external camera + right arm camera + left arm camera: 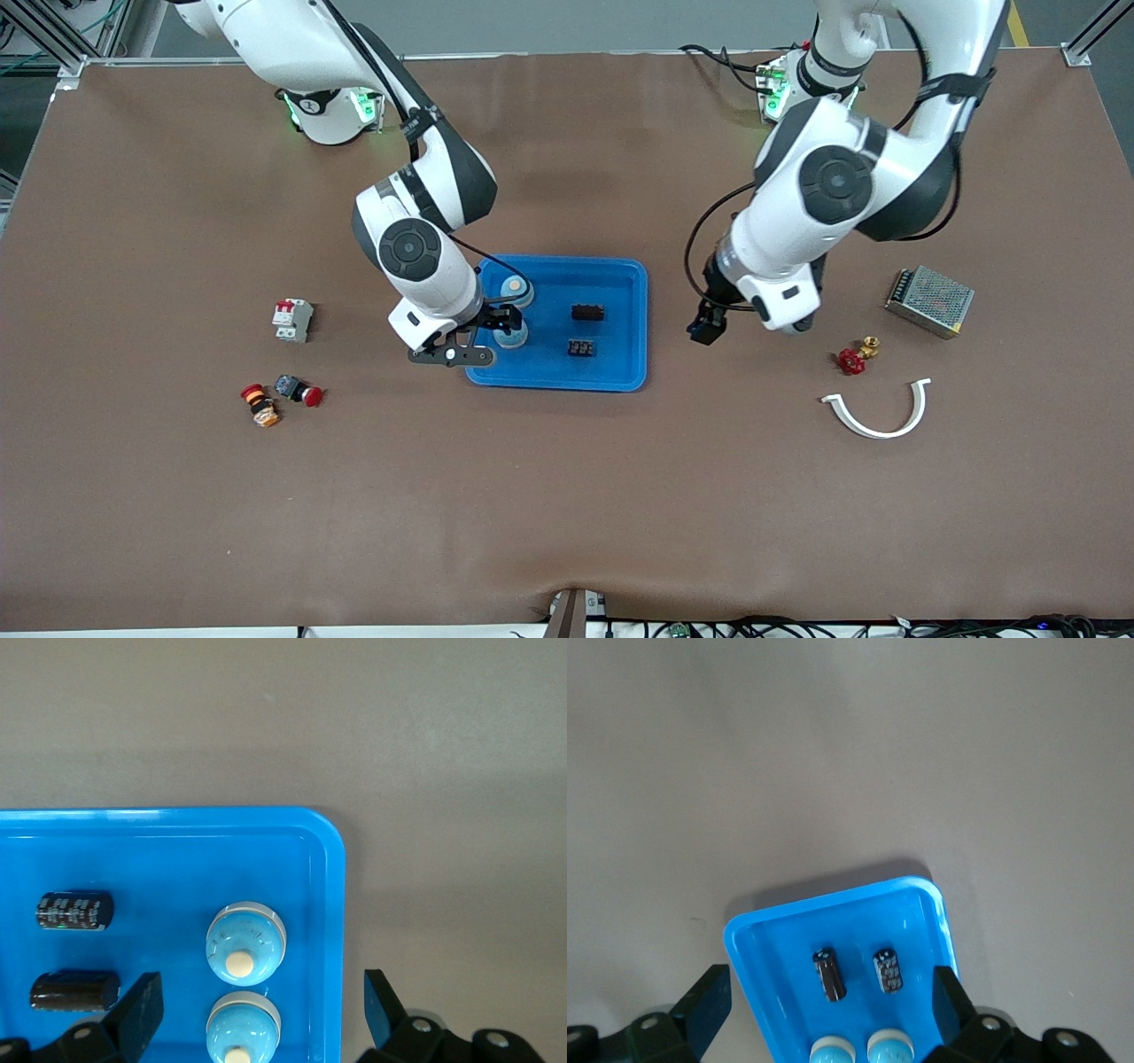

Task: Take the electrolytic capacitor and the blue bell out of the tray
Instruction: 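Grasp a blue gauge with the right gripper while the left gripper lowers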

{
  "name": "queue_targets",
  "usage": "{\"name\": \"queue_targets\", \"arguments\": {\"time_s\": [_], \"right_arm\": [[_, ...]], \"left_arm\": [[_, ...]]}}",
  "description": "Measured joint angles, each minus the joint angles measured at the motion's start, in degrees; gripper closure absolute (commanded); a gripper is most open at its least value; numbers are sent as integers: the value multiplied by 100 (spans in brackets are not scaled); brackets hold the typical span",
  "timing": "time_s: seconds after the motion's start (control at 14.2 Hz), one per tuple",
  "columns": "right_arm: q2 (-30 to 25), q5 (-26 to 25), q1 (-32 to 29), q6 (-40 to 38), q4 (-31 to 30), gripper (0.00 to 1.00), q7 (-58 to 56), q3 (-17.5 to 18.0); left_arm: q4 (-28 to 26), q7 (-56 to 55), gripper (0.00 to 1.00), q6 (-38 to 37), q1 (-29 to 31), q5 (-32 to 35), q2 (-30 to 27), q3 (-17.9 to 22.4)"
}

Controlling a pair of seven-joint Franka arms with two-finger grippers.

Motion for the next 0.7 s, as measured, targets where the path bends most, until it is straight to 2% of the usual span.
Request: {"name": "queue_targets", "arguments": {"time_s": [0.35, 0.7], "right_arm": [[379, 0, 160, 400, -8, 0, 0, 2], [657, -3, 309, 672, -7, 0, 0, 1]], "left_arm": [[327, -850, 0, 109, -272, 216, 642, -1], [414, -1530, 0, 283, -446, 223, 859, -1]]}}
